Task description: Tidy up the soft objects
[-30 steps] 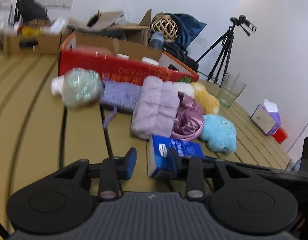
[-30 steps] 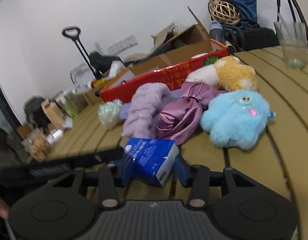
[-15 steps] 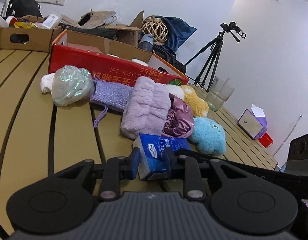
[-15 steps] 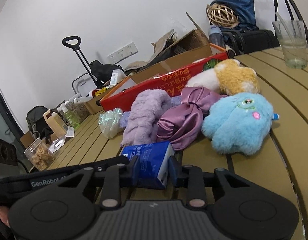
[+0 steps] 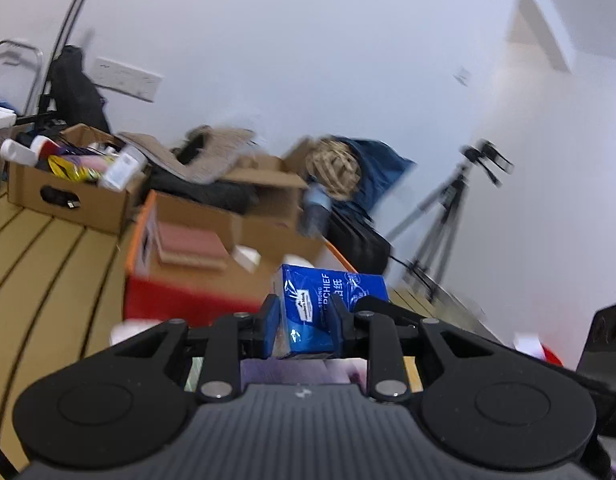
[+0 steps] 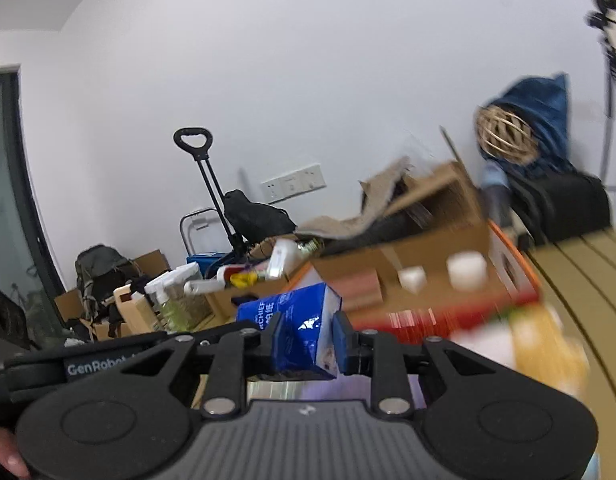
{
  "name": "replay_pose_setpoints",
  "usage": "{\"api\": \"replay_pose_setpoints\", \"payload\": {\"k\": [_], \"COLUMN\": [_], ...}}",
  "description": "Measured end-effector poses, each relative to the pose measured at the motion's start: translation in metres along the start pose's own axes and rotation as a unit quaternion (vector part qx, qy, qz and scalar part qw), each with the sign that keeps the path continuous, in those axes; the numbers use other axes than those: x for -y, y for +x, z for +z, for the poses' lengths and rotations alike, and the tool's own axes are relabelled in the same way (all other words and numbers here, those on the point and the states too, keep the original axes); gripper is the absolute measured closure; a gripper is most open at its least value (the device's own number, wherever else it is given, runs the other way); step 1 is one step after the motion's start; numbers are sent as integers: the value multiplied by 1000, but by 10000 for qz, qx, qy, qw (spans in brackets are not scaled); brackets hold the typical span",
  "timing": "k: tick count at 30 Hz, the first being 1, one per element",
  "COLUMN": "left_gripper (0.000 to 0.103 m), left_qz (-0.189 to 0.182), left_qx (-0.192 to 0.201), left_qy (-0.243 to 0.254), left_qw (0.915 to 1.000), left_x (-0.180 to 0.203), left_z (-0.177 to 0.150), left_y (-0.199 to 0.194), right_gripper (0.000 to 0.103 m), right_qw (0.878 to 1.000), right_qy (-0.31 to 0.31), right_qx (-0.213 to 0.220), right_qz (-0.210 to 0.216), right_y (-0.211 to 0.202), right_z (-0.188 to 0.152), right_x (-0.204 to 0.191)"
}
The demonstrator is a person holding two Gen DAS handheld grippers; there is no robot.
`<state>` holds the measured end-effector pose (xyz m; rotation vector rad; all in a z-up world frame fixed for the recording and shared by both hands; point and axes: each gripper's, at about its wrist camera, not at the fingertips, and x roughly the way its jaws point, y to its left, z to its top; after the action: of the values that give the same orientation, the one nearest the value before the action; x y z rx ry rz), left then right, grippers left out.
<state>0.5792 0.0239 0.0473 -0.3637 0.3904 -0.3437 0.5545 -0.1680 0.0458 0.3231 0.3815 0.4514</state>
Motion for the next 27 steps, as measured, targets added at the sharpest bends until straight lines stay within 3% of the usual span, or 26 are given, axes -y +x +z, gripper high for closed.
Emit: {"api": "replay_pose_setpoints", "payload": {"k": [5, 9, 13, 16, 19, 21, 27], "left_gripper": [77, 79, 75, 65, 60, 58, 51], "left_qz": [535, 972, 1260, 1436, 1441, 1450, 1240], "left_qx": [-42, -188, -354, -296, -240, -206, 33], "left_qy": [-75, -408, -634, -189, -110, -47, 239], "left_qw": [9985, 9942, 9894, 9890, 9892, 9892, 9920], "left_x": [-32, -67, -91, -90, -87, -84, -61], "left_z": [37, 36, 26, 20, 20, 19, 24], "left_y": [64, 99, 109, 109, 107, 105, 79], "right_gripper": [79, 79, 79, 78, 77, 66, 57], "right_qw": [9986, 9942, 9907, 9879, 9873, 9898, 9949], "right_qy": [344, 691, 526, 458, 473, 405, 370], "right_qx": [-391, -823, -1254, -1479, -1518, -1359, -850], "right_qz": [92, 102, 27, -88, -67, -152, -391], "right_y": [92, 153, 187, 195, 191, 180, 133], "right_z": [37, 32, 19, 9, 10, 19, 44], "right_x": [19, 29, 28, 29, 33, 37, 46]}}
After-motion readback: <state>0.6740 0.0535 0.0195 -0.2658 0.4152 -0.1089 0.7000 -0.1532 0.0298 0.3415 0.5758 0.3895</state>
